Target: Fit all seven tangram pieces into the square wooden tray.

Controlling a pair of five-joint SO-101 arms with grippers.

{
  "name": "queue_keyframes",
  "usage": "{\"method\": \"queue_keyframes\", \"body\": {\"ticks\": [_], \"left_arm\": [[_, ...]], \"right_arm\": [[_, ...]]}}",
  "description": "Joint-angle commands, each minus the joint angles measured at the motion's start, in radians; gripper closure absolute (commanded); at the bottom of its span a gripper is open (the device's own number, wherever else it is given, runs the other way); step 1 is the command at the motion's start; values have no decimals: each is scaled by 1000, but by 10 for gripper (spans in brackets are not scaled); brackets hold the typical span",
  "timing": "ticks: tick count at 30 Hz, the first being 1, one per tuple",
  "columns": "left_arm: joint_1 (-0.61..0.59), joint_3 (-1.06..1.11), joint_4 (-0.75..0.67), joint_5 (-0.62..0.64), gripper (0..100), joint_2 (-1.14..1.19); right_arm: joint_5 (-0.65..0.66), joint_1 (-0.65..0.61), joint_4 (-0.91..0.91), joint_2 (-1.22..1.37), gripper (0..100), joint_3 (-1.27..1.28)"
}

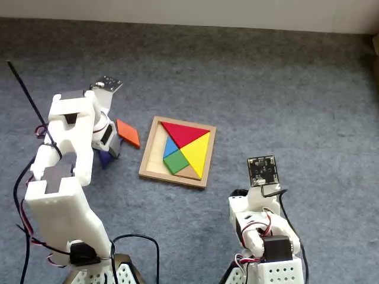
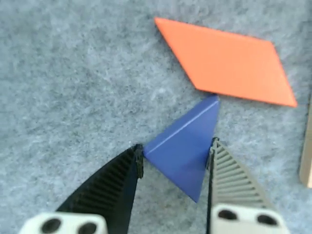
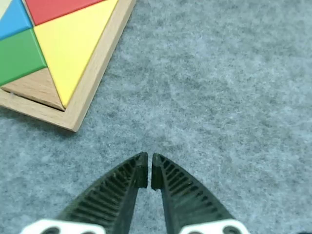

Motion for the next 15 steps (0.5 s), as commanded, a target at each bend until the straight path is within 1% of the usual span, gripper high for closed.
{"method": "queue_keyframes", "body": {"ticks": [1,6,12,15], "left_arm": [[22,-45,-12,0,803,-4],[21,-47,-11,2,752,-4],[21,-47,-28,3,752,-4],[25,-47,-32,26,752,-4]], "right_arm": [[-5,15,4,-12,969,107],[-5,15,4,-12,969,107],[-5,15,4,-12,969,107],[-5,15,4,-12,969,107]]}}
